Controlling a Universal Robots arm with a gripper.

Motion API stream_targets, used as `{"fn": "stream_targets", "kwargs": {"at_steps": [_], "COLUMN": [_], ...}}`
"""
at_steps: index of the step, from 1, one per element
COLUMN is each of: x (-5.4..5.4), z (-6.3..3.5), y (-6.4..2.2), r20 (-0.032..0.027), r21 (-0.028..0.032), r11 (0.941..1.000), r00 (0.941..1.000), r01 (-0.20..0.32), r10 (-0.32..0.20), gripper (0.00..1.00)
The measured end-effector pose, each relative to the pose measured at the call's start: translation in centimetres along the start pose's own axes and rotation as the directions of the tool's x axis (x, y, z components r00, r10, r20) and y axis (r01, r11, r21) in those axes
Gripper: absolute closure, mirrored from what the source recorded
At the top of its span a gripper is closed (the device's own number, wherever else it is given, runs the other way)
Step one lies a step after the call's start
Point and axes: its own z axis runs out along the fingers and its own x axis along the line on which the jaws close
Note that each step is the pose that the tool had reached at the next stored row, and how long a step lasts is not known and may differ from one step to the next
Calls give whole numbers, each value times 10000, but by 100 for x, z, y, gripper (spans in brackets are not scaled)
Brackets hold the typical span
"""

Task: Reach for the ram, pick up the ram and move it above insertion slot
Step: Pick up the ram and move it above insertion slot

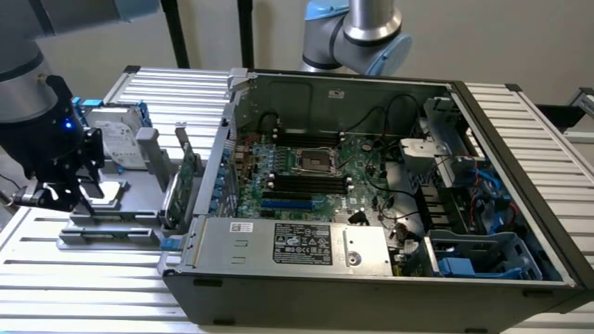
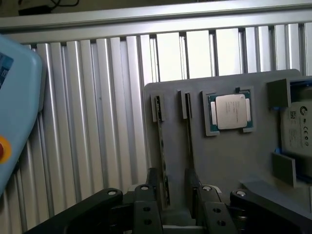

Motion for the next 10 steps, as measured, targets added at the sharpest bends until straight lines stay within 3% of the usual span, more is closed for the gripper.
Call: {"fn": "stream_targets", "kwargs": {"at_steps": [10], "x": [43], "z": [181], "y": [-11], "r20": [-3], "r21": [-1], "r11": [10000], "r00": [10000], "r01": [88], "r10": [-88], "gripper": [64]}}
